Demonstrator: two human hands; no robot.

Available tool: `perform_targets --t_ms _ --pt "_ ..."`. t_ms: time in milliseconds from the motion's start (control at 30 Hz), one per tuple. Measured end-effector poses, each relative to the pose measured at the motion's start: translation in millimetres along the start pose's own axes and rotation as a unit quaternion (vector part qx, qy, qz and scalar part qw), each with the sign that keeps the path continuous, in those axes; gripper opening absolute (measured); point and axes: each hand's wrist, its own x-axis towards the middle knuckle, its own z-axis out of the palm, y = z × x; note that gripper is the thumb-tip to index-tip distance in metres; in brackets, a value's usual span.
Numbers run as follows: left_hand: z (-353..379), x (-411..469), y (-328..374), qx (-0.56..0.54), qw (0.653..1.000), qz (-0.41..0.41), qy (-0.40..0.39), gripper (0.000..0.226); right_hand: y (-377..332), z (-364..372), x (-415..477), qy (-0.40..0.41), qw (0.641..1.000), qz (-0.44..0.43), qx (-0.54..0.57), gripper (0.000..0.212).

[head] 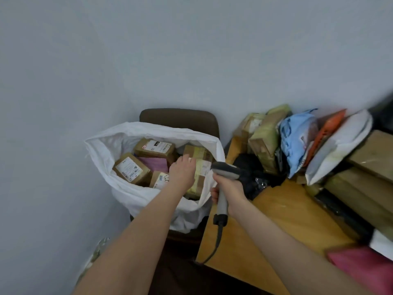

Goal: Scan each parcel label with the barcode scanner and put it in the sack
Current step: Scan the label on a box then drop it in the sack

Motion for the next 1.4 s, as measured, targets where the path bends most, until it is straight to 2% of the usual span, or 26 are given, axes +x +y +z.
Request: perform_targets --t_ms 100,267,400,500,867,1000,1133,1400 --pt "-11 -11 30 0.017 0.999 0.043 0.009 0.052 0 -30 -25 0.035 0.999 -0.018 0.017 0.023" --pt "-20 -37 86 -0.016 0.994 0.109 0.005 0.055 7 -87 -66 0.096 0.994 -0.049 0.021 0.025" --pt "-32 -51 138 -0.029 0.986 0.161 0.012 0.066 0 -139 -99 0.16 0.983 -0.081 0.037 0.021" --pt "-45 -61 184 -0.033 0.979 0.197 0.029 0.065 -10 -181 -122 0.197 0.973 -0.104 0.055 0.021" --pt "-79 -68 365 -0.073 0.953 0.292 0.023 0.063 -50 -341 -159 0.267 0.943 -0.156 0.12 0.022" --pt "-83 -55 434 -0.095 0.956 0.277 -0.003 0.06 -78 -407 -151 0.257 0.943 -0.158 0.142 0.021" --pt "-90 -34 489 -0.149 0.963 0.221 -0.037 0.055 -112 -463 -136 0.254 0.943 -0.14 0.163 0.021" --pt "-95 33 515 -0.27 0.955 0.115 -0.046 0.059 -160 -509 -84 0.228 0.942 -0.104 0.221 0.016"
